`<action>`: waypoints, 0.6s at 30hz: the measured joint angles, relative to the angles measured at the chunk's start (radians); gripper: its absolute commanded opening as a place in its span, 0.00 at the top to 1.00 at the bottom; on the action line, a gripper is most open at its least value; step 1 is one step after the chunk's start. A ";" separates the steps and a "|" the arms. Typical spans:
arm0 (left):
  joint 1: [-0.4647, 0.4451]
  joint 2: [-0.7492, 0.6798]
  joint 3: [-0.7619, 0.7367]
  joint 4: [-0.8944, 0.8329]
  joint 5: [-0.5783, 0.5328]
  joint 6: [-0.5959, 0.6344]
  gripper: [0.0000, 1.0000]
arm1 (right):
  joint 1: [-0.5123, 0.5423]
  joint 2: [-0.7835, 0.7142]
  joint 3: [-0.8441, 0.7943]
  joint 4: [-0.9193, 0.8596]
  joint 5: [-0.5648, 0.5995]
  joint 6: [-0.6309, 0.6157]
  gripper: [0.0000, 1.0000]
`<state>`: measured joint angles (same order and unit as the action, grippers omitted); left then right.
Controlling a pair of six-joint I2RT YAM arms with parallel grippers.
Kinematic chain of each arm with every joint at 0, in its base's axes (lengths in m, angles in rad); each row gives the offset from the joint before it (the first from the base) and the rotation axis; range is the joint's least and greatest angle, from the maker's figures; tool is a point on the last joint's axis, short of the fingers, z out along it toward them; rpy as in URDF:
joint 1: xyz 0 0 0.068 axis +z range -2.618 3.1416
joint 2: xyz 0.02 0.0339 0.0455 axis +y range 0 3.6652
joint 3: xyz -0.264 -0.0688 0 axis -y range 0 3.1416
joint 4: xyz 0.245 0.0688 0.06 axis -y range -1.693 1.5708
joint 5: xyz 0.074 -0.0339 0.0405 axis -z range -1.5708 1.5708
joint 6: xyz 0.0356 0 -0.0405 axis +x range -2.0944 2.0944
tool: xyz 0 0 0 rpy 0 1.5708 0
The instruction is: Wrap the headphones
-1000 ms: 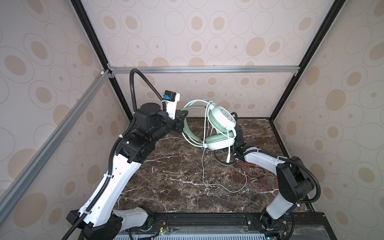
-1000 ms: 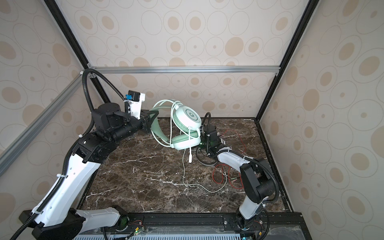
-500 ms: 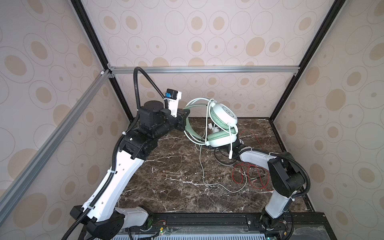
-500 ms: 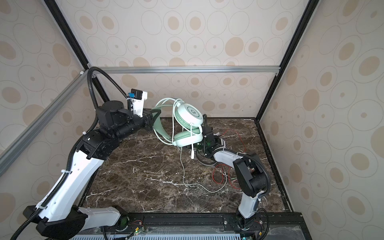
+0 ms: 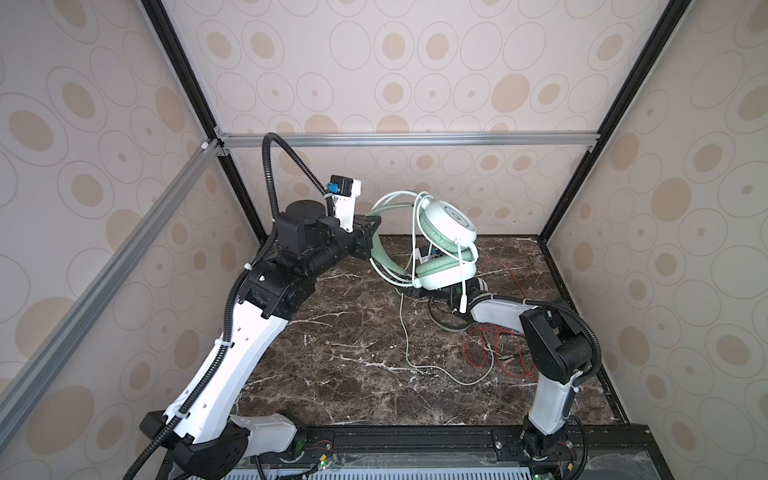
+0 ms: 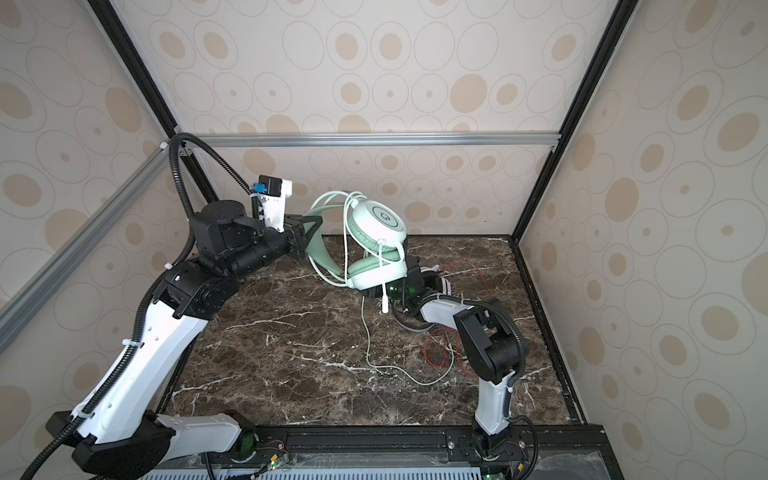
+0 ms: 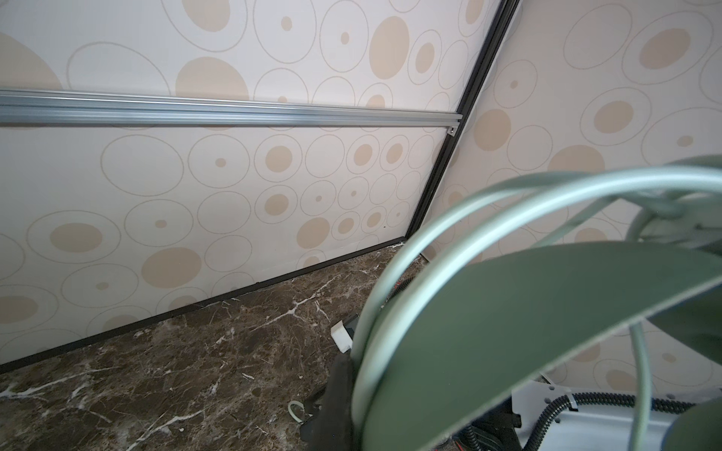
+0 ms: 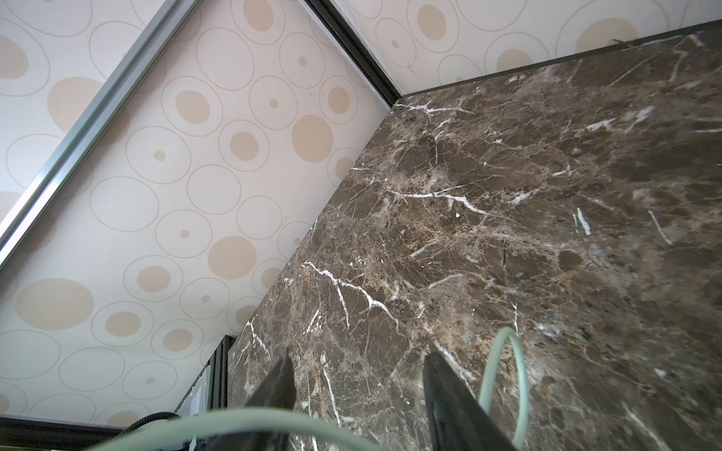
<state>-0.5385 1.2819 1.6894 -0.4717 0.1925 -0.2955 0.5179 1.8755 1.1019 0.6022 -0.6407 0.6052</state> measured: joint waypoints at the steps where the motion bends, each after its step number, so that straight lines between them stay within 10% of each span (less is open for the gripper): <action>1: 0.000 0.000 0.000 0.001 0.002 -0.003 1.00 | 0.000 0.000 0.003 0.004 0.003 0.001 0.59; 7: 0.007 0.000 0.000 0.007 0.002 -0.027 1.00 | 0.009 0.000 0.010 0.001 0.017 -0.011 0.91; 18: 0.031 0.011 0.004 0.016 -0.122 -0.082 1.00 | 0.059 -0.068 -0.070 -0.077 0.067 -0.068 1.00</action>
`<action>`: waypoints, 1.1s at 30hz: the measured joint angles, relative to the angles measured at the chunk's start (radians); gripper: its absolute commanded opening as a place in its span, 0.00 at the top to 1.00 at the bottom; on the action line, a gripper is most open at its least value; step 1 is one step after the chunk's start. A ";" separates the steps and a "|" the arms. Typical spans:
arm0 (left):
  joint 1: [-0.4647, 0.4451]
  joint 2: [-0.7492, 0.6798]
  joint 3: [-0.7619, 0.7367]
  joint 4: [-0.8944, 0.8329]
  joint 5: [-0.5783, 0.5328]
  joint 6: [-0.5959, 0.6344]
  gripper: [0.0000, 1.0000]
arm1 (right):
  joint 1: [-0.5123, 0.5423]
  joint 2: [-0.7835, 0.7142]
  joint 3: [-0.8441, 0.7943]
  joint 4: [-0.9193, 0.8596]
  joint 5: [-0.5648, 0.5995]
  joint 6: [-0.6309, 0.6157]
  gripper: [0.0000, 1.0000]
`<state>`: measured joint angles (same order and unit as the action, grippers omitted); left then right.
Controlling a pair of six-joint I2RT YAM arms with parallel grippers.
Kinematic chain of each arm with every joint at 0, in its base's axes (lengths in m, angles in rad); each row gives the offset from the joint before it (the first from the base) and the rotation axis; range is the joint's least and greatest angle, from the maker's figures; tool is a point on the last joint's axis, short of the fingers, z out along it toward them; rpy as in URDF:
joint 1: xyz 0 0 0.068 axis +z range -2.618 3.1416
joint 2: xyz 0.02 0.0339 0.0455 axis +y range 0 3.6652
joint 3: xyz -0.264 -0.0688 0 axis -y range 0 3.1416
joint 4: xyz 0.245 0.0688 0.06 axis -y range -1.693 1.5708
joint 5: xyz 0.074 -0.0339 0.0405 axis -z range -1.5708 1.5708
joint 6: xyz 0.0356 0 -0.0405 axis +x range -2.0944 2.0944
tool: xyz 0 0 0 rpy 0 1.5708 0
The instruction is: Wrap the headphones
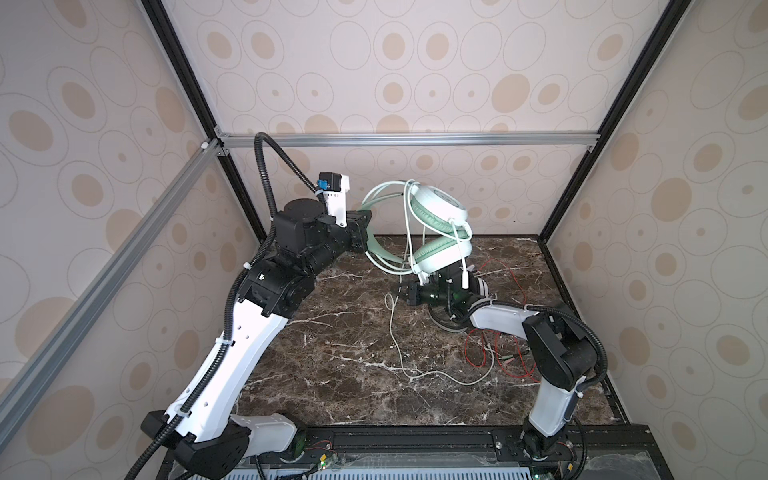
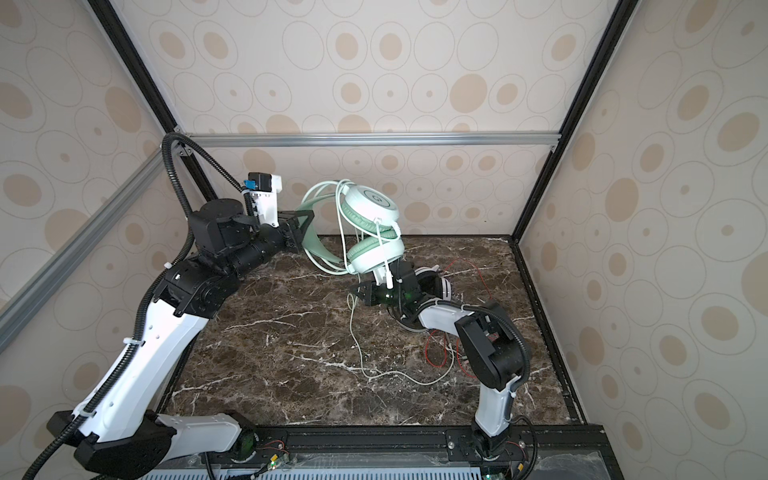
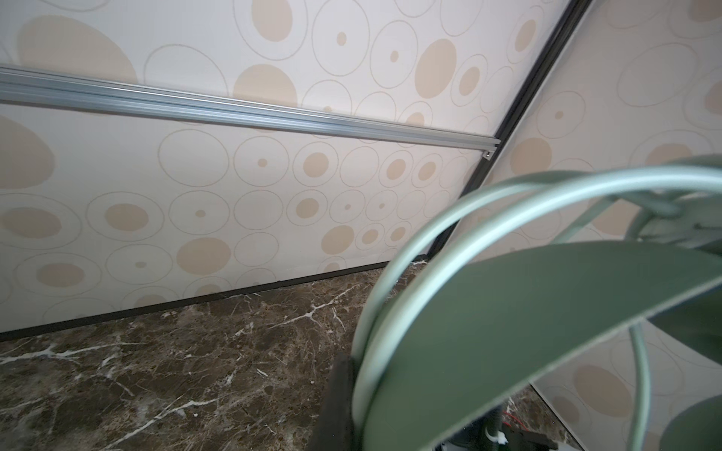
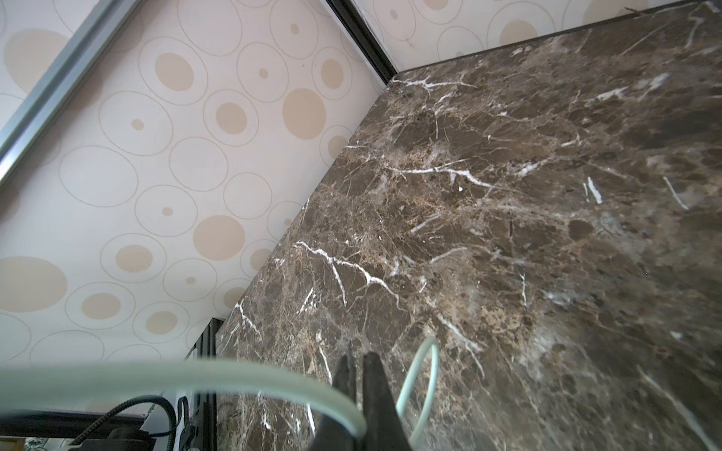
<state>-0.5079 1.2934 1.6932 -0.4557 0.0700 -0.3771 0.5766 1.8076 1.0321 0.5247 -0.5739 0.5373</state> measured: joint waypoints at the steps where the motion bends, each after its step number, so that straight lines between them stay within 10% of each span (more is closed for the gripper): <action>1: 0.003 0.006 0.003 0.002 -0.013 -0.003 1.00 | 0.007 -0.016 -0.014 -0.015 0.007 -0.008 1.00; 33: 0.185 0.156 -0.056 0.044 -0.253 0.042 1.00 | 0.265 -0.420 -0.148 -0.567 0.278 -0.295 1.00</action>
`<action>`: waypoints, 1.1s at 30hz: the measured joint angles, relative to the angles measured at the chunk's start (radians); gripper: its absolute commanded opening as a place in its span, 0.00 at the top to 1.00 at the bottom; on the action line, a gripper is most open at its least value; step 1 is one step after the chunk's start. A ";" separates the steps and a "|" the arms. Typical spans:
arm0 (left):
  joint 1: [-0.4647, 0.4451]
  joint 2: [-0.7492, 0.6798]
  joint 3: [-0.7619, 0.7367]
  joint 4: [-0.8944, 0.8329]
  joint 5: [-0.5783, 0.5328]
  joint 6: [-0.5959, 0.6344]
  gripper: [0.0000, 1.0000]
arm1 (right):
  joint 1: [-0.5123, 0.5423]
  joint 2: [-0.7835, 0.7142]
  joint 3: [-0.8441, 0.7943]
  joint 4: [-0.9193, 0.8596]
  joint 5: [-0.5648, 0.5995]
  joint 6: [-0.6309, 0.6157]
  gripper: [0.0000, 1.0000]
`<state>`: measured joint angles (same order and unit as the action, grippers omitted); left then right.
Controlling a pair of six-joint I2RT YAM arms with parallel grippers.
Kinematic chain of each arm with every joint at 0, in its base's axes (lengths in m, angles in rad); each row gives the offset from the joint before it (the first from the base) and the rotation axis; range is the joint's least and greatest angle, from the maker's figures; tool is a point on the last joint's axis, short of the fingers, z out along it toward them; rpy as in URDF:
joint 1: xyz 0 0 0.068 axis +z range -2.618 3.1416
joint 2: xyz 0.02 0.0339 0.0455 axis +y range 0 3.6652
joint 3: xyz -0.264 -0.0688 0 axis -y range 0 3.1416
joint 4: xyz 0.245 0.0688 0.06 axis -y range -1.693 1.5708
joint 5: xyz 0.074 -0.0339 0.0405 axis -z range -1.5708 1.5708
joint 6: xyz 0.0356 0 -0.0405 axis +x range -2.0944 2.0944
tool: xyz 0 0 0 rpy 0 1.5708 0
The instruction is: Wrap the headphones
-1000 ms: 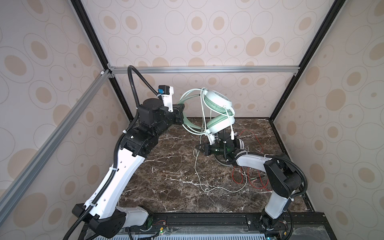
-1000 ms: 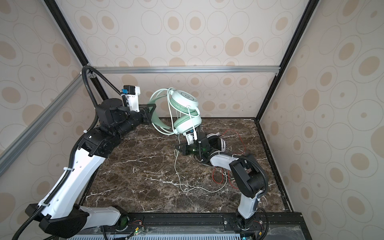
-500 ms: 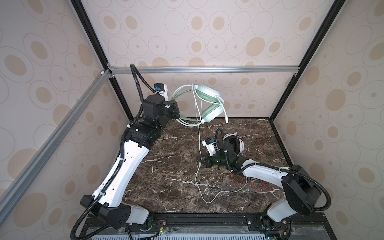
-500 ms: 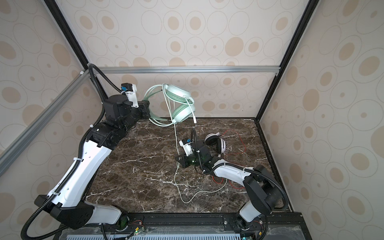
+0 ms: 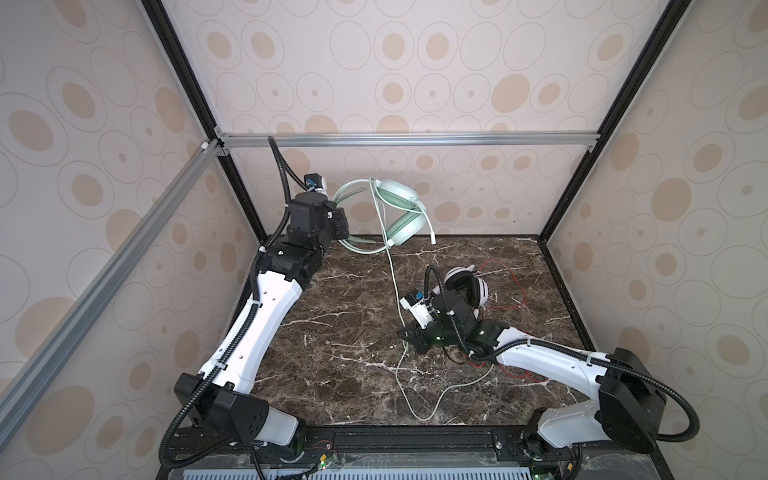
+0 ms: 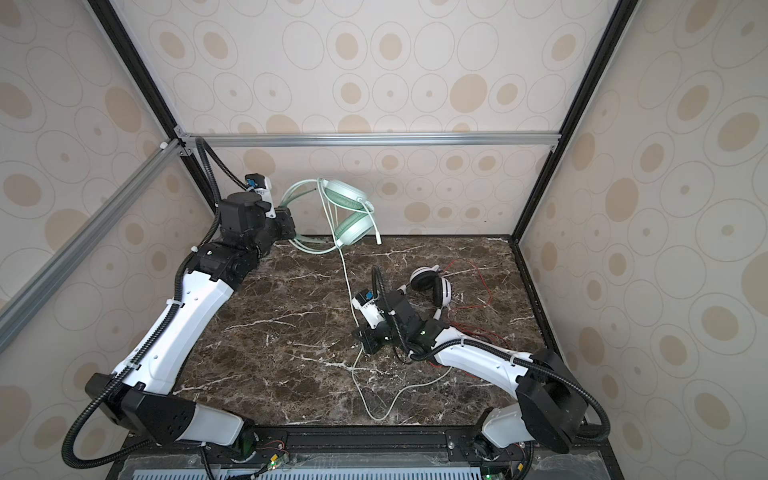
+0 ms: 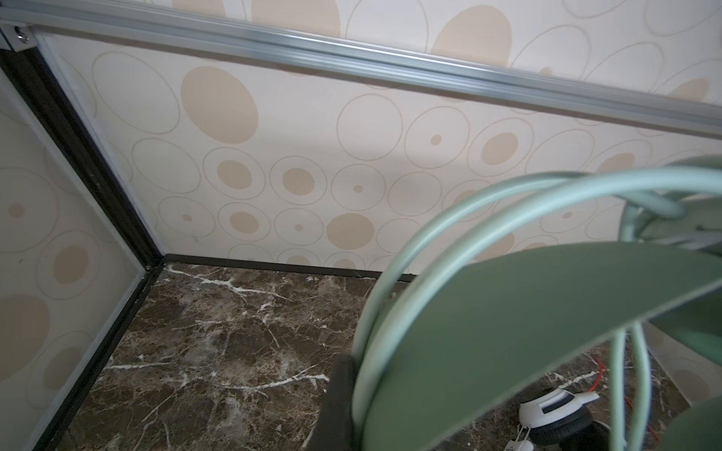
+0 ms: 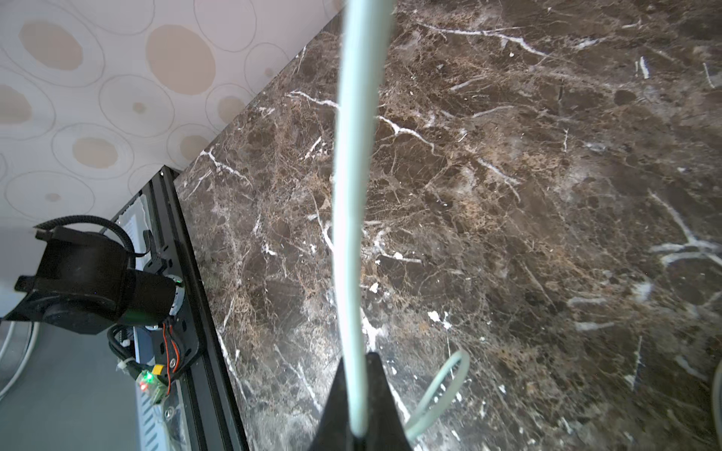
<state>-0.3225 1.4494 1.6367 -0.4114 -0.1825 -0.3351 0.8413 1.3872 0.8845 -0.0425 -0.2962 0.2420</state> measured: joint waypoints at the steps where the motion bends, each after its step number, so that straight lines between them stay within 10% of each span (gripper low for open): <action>1: 0.003 0.003 -0.006 0.003 -0.005 0.004 1.00 | 0.008 -0.004 0.007 -0.018 0.010 -0.010 1.00; 33: -0.145 -0.080 -0.378 0.103 -0.407 0.388 1.00 | 0.071 0.078 0.664 -0.647 0.110 -0.352 1.00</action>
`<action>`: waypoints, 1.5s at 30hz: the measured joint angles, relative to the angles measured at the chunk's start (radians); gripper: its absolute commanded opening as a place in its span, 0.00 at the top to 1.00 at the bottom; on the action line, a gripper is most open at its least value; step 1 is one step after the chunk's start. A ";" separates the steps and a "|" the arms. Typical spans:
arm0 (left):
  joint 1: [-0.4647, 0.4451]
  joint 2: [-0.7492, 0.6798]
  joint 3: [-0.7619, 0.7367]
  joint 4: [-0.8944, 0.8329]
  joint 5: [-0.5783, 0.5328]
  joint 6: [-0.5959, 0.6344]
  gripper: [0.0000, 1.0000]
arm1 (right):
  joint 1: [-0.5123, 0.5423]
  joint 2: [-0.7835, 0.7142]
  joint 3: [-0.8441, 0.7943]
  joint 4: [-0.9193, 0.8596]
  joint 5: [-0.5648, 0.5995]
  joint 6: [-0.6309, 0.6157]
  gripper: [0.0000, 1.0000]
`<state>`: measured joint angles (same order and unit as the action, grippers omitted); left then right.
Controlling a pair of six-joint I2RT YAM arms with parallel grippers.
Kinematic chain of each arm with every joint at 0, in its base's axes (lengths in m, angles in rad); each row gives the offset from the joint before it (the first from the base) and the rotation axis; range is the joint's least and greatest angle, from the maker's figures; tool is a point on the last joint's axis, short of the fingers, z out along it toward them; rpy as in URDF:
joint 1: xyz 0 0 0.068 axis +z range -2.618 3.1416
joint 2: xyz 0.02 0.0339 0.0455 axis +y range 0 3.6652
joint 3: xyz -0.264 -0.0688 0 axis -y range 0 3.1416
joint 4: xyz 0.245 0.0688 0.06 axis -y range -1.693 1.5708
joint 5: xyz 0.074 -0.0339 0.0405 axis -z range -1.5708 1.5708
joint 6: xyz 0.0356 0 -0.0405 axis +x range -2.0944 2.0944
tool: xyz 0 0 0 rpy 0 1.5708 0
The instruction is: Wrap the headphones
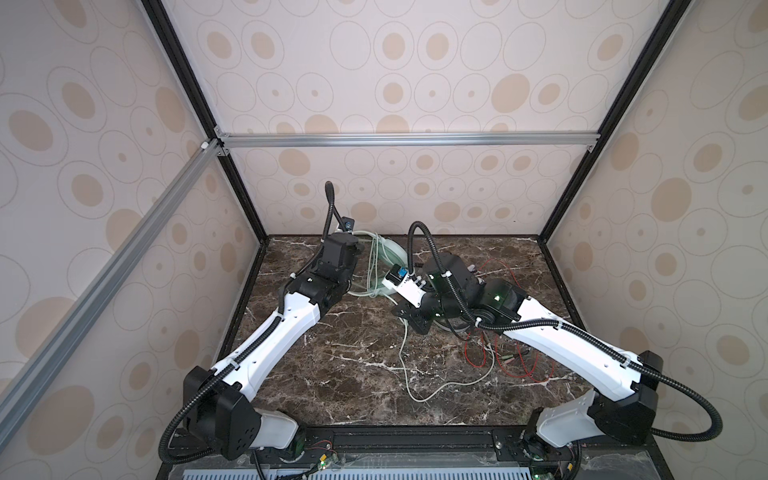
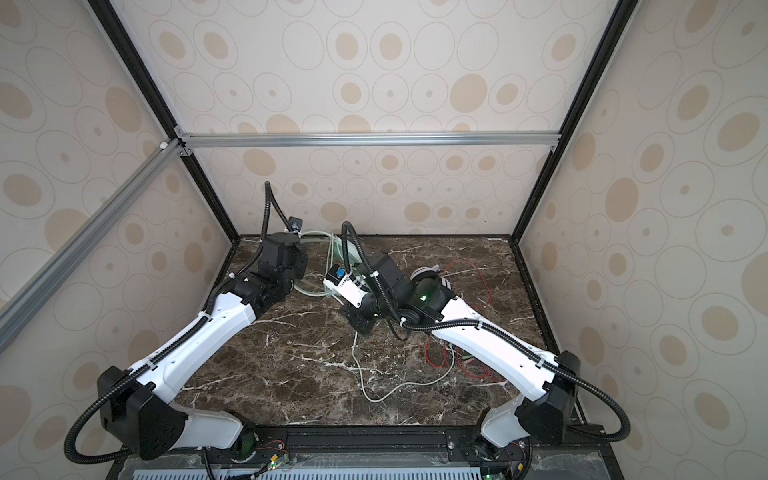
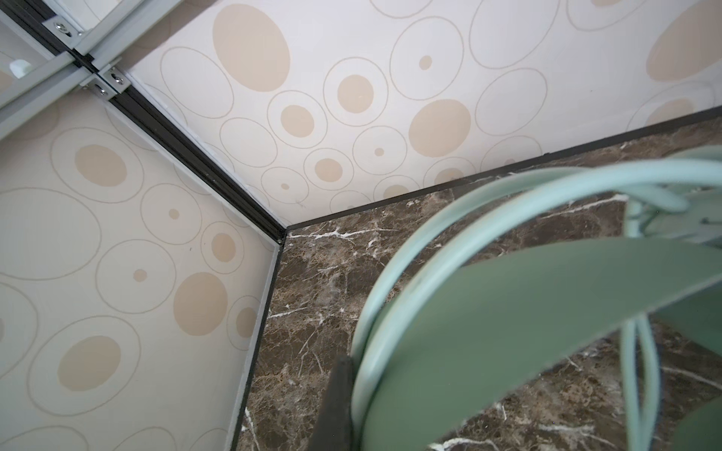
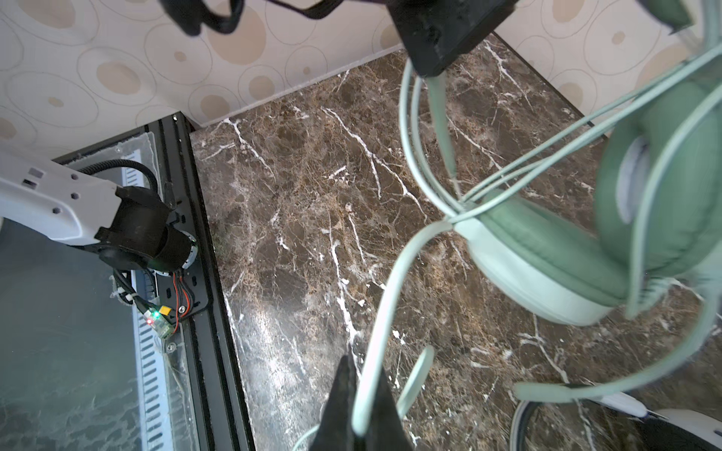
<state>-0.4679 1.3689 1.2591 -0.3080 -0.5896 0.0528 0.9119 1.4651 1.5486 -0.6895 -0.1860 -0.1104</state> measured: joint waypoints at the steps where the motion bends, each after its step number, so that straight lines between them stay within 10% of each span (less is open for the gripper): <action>1: 0.000 -0.008 -0.014 -0.001 -0.009 0.012 1.00 | -0.006 0.007 0.021 -0.019 0.005 -0.010 1.00; 28: -0.034 -0.098 -0.080 -0.022 -0.053 0.105 1.00 | -0.028 0.179 0.444 -0.388 0.362 -0.214 1.00; 45: -0.051 -0.155 -0.080 0.002 -0.156 0.113 1.00 | -0.012 0.142 0.455 -0.349 0.154 -0.017 1.00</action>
<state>-0.5190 1.2137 1.1790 -0.3065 -0.7456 0.1661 0.8997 1.6070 2.0041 -1.0386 -0.0322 -0.1276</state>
